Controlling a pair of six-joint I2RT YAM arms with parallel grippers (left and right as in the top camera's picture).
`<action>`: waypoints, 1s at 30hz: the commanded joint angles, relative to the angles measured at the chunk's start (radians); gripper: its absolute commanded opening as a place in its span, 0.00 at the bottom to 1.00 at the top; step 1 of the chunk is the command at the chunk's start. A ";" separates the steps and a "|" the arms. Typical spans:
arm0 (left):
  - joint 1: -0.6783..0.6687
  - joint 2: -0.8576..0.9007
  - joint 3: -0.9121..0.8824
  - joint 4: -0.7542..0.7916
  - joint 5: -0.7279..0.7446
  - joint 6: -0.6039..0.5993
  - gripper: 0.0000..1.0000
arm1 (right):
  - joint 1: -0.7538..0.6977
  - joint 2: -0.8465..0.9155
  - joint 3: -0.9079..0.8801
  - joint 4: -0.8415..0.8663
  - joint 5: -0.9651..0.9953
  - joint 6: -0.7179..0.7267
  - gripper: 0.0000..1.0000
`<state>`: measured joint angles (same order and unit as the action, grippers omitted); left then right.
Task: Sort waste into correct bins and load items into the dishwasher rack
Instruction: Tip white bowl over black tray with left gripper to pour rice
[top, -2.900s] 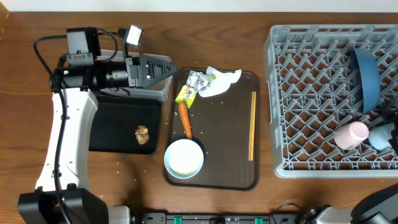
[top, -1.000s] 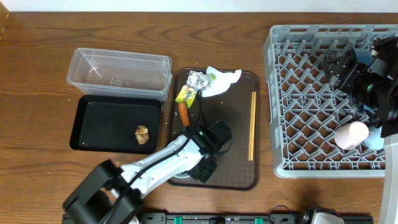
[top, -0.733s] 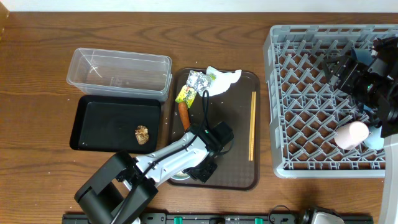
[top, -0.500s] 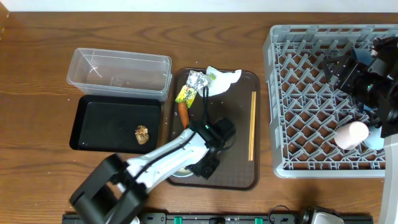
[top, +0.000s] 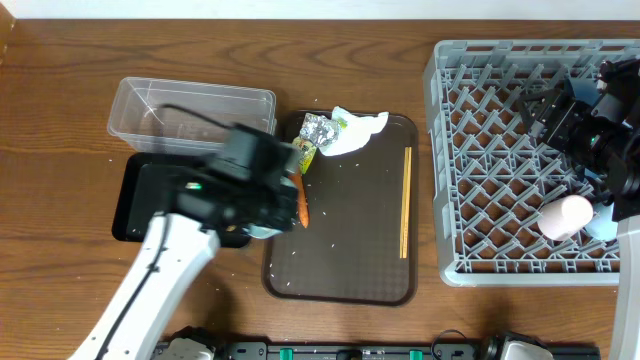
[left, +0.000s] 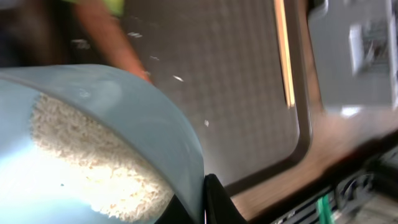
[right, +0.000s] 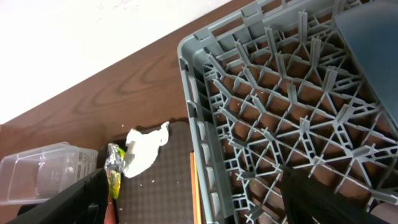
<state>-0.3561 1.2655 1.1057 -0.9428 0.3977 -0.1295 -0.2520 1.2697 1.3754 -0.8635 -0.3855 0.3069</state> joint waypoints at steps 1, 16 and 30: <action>0.154 -0.032 0.006 -0.005 0.151 0.047 0.06 | 0.014 0.000 0.006 0.000 -0.008 0.011 0.80; 0.981 -0.014 -0.394 0.358 1.102 0.332 0.06 | 0.014 0.000 0.006 -0.002 -0.015 0.011 0.80; 1.065 0.106 -0.528 0.580 1.173 0.324 0.06 | 0.014 0.000 0.006 -0.009 -0.045 0.011 0.79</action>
<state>0.7033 1.3689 0.5777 -0.3664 1.5196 0.1661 -0.2520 1.2697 1.3754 -0.8703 -0.4118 0.3069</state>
